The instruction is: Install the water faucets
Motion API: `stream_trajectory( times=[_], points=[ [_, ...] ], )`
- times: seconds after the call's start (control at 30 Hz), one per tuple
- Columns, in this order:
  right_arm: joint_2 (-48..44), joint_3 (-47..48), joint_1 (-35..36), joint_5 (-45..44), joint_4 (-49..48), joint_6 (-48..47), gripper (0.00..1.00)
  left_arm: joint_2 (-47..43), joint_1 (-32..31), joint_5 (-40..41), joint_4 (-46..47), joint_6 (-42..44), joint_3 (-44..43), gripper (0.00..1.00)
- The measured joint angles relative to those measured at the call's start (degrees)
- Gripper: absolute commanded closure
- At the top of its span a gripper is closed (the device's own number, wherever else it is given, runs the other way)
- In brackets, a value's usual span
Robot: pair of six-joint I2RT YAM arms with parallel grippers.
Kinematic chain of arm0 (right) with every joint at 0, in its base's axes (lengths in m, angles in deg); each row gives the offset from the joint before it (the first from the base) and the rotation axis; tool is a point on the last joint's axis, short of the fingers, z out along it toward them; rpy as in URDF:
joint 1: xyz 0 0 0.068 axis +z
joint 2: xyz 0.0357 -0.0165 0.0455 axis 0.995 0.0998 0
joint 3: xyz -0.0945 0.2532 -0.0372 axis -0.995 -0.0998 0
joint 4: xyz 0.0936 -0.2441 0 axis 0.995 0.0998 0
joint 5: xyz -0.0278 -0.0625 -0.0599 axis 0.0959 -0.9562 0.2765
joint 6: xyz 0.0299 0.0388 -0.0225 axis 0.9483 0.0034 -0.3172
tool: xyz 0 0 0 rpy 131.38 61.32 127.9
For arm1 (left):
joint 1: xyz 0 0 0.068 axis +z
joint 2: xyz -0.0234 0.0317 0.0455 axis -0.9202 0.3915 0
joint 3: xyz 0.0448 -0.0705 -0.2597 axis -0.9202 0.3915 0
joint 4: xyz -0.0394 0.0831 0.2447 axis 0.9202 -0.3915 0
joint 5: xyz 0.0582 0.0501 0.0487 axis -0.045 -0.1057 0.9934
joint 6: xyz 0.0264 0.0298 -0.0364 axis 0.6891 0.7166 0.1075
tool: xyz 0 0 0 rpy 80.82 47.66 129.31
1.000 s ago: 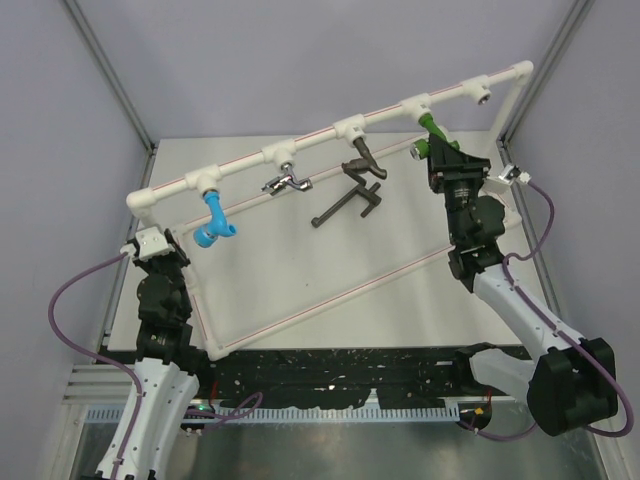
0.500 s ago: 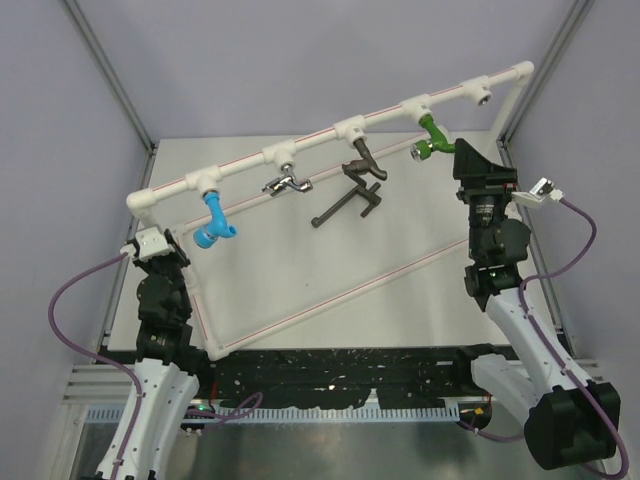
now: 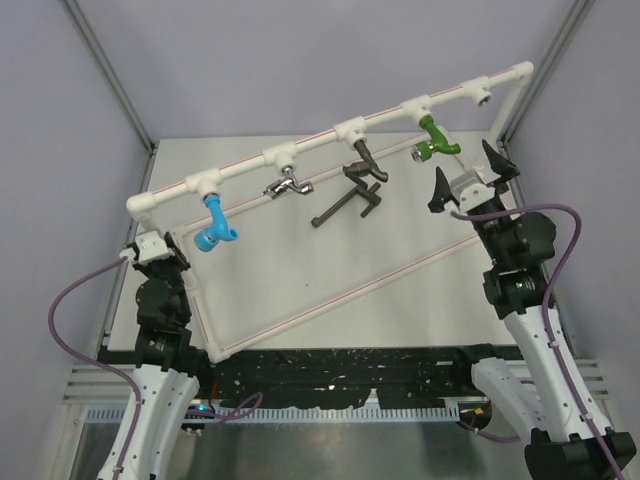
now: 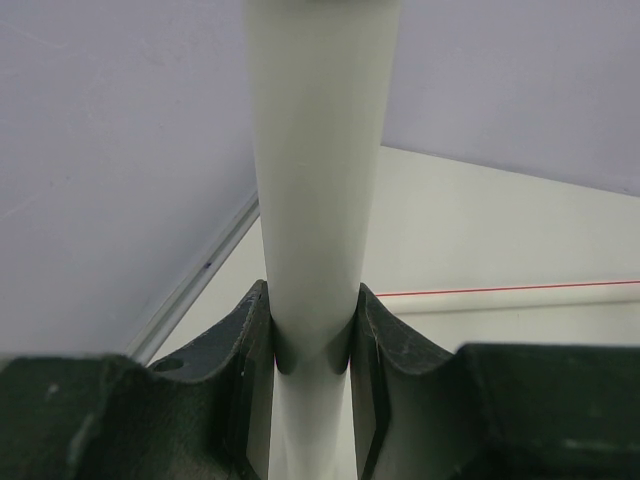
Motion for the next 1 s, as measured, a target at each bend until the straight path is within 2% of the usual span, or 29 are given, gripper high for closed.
stream_trajectory(
  times=[0.1, 0.23, 0.43, 0.47, 0.77, 0.8, 0.87, 0.97, 1.0],
  points=[
    [-0.1, 1.5, 0.9, 3.3, 6.9, -15.7, 0.05, -0.9, -0.2, 0.0, -1.0, 0.2, -0.1, 1.0],
    [0.8, 3.5, 3.9, 3.1, 14.4, -30.0, 0.03, -2.4, -0.3, 0.0, -3.1, 0.2, -0.4, 1.0],
    [4.7, 4.1, 7.3, 0.7, 16.1, -40.5, 0.0, -6.0, -0.5, 0.0, -6.5, 0.2, -0.4, 1.0],
    [5.6, 4.1, 7.7, 0.2, 15.7, -41.8, 0.05, -6.5, -0.6, 0.0, -6.8, 0.3, -0.4, 1.0],
    [10.8, 2.9, 9.4, -3.3, 6.6, -47.6, 0.31, -10.6, -1.2, -0.9, -8.7, 1.3, -0.4, 1.0],
    [11.3, 2.7, 9.4, -3.7, 5.4, -47.7, 0.44, -10.5, -1.2, -0.9, -8.7, 1.3, -0.4, 1.0],
    [12.1, 2.4, 9.4, -4.6, 4.0, -47.8, 0.61, -10.3, -1.2, -0.9, -8.7, 1.4, -0.4, 1.0],
    [12.5, 2.2, 9.4, -5.4, 1.4, -46.8, 0.78, -9.2, -1.1, -0.7, -8.5, 1.5, -0.4, 1.0],
    [12.5, 2.1, 9.4, -5.5, 0.9, -45.9, 0.79, -8.8, -1.1, -0.5, -8.2, 1.5, -0.4, 1.0]
  ],
)
